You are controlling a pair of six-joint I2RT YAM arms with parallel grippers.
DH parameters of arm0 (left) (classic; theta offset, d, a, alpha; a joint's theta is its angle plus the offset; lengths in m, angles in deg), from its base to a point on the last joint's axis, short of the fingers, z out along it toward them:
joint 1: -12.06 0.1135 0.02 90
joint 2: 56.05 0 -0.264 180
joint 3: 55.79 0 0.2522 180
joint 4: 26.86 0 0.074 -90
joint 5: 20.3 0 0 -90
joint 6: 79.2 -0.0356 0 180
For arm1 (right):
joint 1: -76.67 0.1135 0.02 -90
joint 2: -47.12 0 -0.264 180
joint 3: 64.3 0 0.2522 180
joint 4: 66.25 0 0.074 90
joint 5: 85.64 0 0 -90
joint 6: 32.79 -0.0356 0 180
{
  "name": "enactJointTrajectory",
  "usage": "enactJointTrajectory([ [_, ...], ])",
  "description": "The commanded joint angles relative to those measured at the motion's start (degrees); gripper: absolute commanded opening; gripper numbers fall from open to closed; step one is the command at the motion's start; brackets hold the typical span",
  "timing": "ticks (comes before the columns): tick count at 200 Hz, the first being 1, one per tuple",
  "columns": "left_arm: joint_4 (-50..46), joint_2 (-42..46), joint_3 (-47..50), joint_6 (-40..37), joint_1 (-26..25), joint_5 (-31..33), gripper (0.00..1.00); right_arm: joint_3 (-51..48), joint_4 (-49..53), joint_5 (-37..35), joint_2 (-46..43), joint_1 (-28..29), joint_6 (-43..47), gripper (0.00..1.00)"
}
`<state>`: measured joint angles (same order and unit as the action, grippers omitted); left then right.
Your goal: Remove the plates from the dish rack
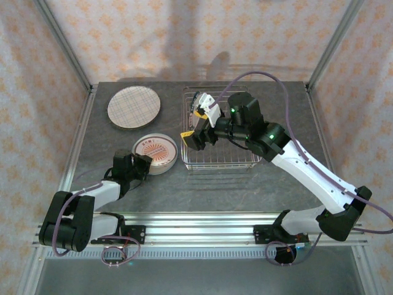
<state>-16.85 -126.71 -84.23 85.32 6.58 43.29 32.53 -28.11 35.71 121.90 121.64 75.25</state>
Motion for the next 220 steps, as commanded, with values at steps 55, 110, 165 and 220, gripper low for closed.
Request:
enactJointTrajectory([
  [55, -6.16, 1.08, -3.99, -3.41, 0.59, -0.16, 0.26, 0.78, -1.72, 0.57, 0.04, 0.29, -0.72, 0.92],
  [110, -16.28, 2.79, -7.23, -5.7, 0.63, 0.75, 0.43, 1.18, -1.67, 0.2, 0.19, 0.29, -0.74, 0.92],
  [165, -28.74, 2.19, -11.96, -8.77, 0.59, 2.7, 0.45, 1.23, -1.88, -0.31, 0.35, 0.29, -0.98, 0.92],
  [220, -35.05, 0.37, -14.05, -10.0, 0.58, 4.67, 0.45, 1.26, -1.93, -0.41, 0.19, 0.27, -1.34, 0.92],
])
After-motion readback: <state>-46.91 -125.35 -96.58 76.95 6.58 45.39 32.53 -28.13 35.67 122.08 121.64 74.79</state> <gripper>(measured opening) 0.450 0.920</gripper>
